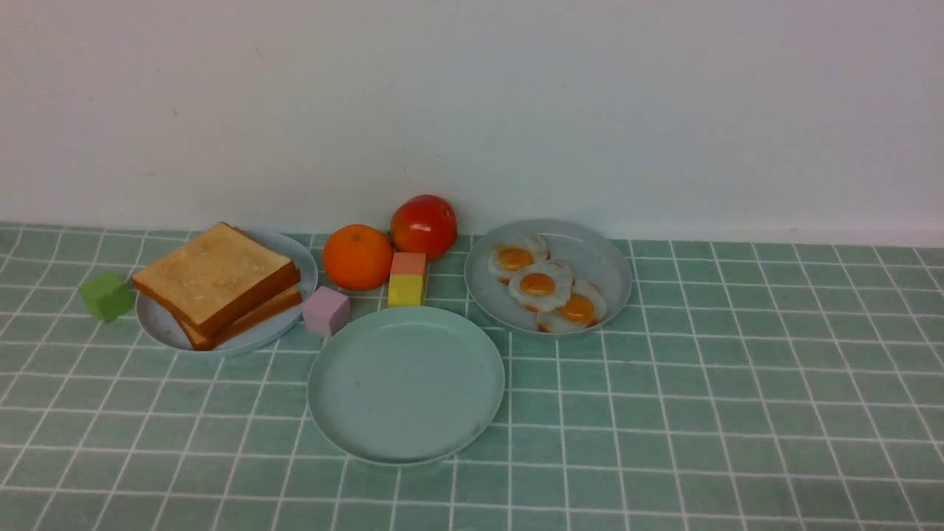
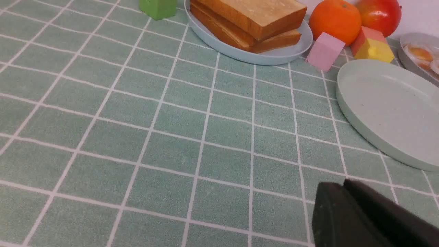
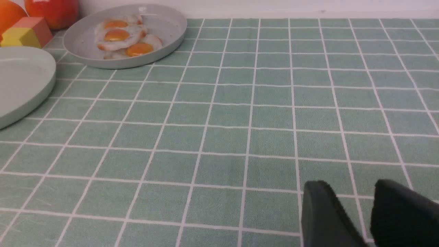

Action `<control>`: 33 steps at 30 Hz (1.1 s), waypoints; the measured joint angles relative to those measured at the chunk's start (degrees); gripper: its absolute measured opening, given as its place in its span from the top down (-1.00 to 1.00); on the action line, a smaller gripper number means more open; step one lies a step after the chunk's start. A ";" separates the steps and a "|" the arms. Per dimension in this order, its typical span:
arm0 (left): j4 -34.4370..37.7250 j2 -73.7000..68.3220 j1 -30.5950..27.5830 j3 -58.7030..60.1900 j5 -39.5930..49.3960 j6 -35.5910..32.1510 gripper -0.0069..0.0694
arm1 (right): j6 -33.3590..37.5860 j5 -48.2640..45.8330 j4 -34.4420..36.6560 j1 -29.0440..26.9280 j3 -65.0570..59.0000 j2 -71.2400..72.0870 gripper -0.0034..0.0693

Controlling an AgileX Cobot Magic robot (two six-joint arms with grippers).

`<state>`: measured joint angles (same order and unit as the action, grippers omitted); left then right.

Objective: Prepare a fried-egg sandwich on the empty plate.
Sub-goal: Use the left arm to grab a slice of bread

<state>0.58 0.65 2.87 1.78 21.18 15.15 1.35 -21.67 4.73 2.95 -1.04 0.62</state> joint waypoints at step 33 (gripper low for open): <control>21.08 0.00 0.00 0.00 -16.64 15.08 0.65 | 0.00 0.00 0.00 0.00 0.00 0.00 0.25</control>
<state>21.66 0.65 2.87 1.78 4.54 30.23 1.35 -21.67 4.73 2.95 -1.04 0.62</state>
